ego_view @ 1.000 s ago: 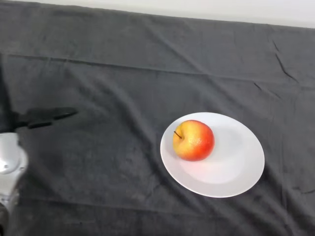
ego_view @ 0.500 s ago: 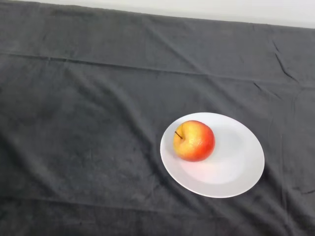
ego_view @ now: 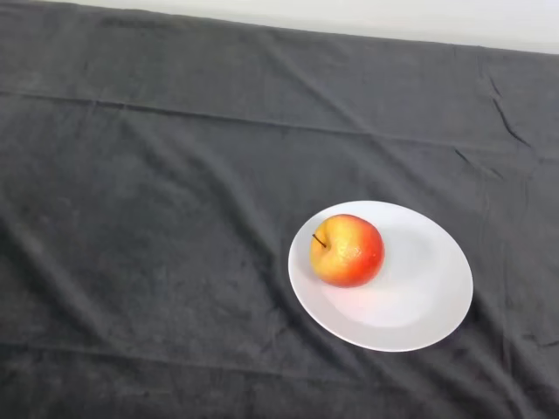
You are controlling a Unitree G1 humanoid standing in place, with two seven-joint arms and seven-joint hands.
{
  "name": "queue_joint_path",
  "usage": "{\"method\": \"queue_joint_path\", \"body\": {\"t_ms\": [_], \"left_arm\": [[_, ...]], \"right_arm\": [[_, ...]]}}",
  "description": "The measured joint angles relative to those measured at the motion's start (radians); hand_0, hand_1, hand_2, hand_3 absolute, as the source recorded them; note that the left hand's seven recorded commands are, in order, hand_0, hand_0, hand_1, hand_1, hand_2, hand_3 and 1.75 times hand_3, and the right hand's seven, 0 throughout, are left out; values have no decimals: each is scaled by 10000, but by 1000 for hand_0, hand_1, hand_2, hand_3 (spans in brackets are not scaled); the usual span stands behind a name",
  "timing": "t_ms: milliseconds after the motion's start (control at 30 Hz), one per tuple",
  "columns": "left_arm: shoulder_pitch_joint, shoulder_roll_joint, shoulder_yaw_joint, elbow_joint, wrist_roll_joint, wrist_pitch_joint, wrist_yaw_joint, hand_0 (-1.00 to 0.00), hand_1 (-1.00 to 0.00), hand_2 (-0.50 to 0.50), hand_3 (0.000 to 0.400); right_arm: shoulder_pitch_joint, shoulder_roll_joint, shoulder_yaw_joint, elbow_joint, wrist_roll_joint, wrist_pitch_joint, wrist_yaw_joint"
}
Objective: Move the apple to the plate
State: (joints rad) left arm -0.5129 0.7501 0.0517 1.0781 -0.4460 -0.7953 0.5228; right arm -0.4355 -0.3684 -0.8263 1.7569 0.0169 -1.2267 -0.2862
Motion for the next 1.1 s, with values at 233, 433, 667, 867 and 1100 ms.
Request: {"method": "queue_joint_path", "body": {"t_ms": [233, 433, 667, 867, 1100], "left_arm": [[0, 1, 88, 302, 402, -158, 281, 0, 0, 0, 0], [-1, 1, 385, 349, 677, -159, 402, 0, 0, 0, 0], [-1, 1, 481, 466, 820, -160, 416, 0, 0, 0, 0], [-1, 1, 573, 467, 1057, -160, 410, 0, 0, 0, 0], [-2, 0, 867, 484, 1181, -160, 392, 0, 0, 0, 0]], "right_arm": [[0, 3, -3, 0, 0, 0, 0], [-1, 4, -5, 2, 0, -1, 0], [-1, 3, -15, 3, -1, -1, 0], [-1, 4, -17, 4, -2, -1, 0], [-1, 4, -20, 5, -2, -1, 0]]}}
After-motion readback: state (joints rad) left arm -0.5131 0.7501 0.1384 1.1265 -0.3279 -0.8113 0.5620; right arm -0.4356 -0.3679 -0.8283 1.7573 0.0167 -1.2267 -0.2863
